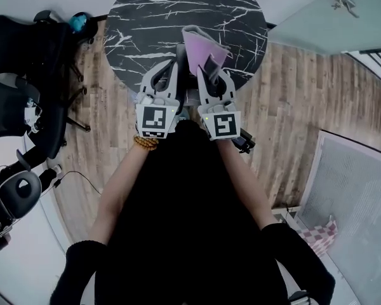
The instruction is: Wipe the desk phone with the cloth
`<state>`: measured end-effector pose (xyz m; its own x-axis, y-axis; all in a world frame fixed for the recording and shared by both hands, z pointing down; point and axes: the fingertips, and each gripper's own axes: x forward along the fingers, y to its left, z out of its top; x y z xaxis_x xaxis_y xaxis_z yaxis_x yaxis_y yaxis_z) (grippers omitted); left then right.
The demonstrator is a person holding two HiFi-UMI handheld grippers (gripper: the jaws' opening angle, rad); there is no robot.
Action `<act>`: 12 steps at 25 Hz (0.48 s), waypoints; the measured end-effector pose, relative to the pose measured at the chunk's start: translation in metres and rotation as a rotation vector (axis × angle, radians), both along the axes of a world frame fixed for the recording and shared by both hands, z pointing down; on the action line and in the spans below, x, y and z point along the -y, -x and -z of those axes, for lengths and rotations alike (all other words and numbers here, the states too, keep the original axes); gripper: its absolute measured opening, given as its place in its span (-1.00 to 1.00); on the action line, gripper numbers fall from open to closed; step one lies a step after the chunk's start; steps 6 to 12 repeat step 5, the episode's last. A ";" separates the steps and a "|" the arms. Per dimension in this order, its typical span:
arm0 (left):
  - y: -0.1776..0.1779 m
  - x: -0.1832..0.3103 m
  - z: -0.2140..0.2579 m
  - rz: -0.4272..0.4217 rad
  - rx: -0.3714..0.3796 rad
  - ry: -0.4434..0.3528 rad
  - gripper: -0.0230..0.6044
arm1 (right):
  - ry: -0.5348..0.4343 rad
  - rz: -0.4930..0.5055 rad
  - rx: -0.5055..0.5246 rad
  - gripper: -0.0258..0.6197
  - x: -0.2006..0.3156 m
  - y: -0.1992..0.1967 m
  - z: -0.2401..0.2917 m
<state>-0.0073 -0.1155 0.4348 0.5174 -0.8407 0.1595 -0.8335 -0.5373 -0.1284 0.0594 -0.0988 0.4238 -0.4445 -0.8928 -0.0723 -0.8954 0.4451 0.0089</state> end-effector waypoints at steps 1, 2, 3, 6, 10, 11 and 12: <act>-0.001 -0.001 -0.001 0.000 0.006 0.003 -0.88 | 0.000 0.007 0.005 -0.75 -0.001 0.002 0.000; -0.002 -0.003 -0.001 -0.002 0.012 0.006 -0.88 | 0.000 0.011 0.009 -0.75 -0.003 0.002 0.000; -0.004 -0.004 -0.001 -0.005 0.018 0.008 -0.88 | 0.001 0.014 0.013 -0.75 -0.004 0.002 0.000; -0.010 -0.007 -0.002 -0.012 0.030 0.011 -0.88 | 0.002 0.018 0.020 -0.75 -0.007 0.000 0.001; -0.010 -0.007 -0.002 -0.012 0.030 0.011 -0.88 | 0.002 0.018 0.020 -0.75 -0.007 0.000 0.001; -0.010 -0.007 -0.002 -0.012 0.030 0.011 -0.88 | 0.002 0.018 0.020 -0.75 -0.007 0.000 0.001; -0.010 -0.007 -0.002 -0.012 0.030 0.011 -0.88 | 0.002 0.018 0.020 -0.75 -0.007 0.000 0.001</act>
